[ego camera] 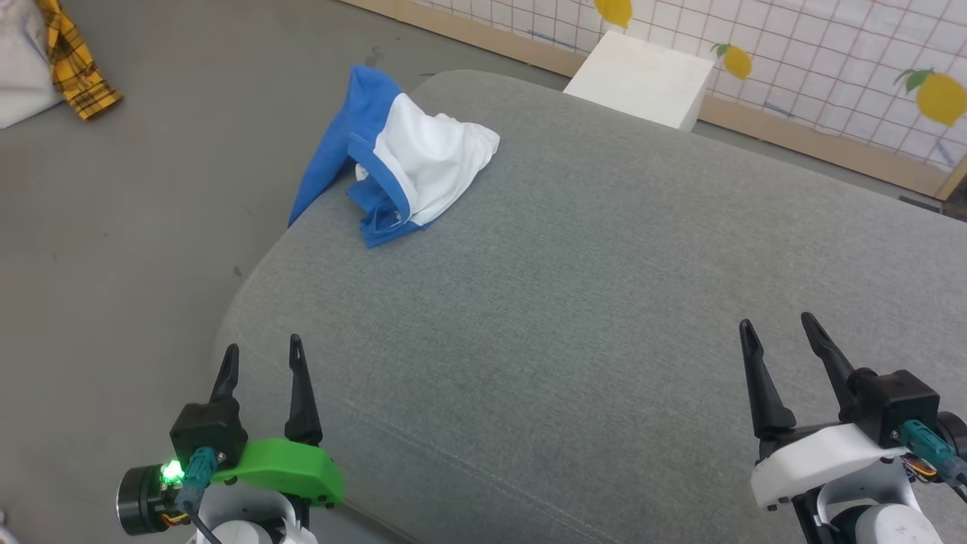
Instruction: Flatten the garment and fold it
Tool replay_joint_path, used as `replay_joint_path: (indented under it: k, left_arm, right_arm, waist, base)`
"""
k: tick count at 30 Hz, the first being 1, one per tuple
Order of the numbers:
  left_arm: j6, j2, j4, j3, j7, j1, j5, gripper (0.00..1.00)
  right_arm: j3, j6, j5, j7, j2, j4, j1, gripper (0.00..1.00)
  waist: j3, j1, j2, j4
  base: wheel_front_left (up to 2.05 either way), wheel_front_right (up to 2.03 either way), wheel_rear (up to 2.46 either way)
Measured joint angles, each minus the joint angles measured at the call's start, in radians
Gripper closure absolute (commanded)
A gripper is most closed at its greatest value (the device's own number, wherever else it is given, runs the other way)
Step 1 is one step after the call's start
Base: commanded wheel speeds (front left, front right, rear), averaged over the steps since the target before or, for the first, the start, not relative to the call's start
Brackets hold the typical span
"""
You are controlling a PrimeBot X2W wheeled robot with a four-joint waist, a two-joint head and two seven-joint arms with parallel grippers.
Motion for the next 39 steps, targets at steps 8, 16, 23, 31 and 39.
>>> replay_joint_path:
  k: [8, 16, 23, 31, 39]
  left_arm:
    - [0.015, 0.007, 0.007, -0.009, -0.014, -0.001, -0.014, 0.0]
    - [0.028, 0.015, 0.015, -0.018, -0.031, -0.003, -0.038, 0.0]
    - [0.045, 0.022, 0.02, -0.027, -0.044, -0.009, -0.055, 0.0]
    - [0.063, 0.03, 0.024, -0.033, -0.062, -0.017, -0.069, 0.0]
    - [0.079, 0.032, 0.031, -0.042, -0.074, -0.022, -0.098, 0.0]
  right_arm:
    - [-0.005, 0.0, 0.006, -0.009, 0.0, 0.0, -0.001, 0.0]
    - [-0.007, 0.0, 0.009, -0.017, 0.0, 0.0, -0.008, 0.0]
    - [-0.013, 0.0, 0.013, -0.021, 0.001, 0.0, -0.016, 0.0]
    - [-0.017, 0.0, 0.019, -0.027, 0.001, 0.0, -0.021, 0.0]
    - [-0.023, 0.0, 0.026, -0.033, 0.002, 0.0, -0.024, 0.0]
  waist:
    - [0.003, 0.0, 0.0, 0.035]
    - [0.008, 0.0, 0.0, 0.067]
    - [0.014, 0.0, 0.0, 0.096]
    - [0.023, 0.0, 0.0, 0.126]
    - [0.041, 0.0, 0.0, 0.143]
  base:
    - [0.0, 0.0, 0.0]
    - [0.0, 0.0, 0.0]
    - [0.0, 0.0, 0.0]
    - [0.0, 0.0, 0.0]
    - [0.0, 0.0, 0.0]
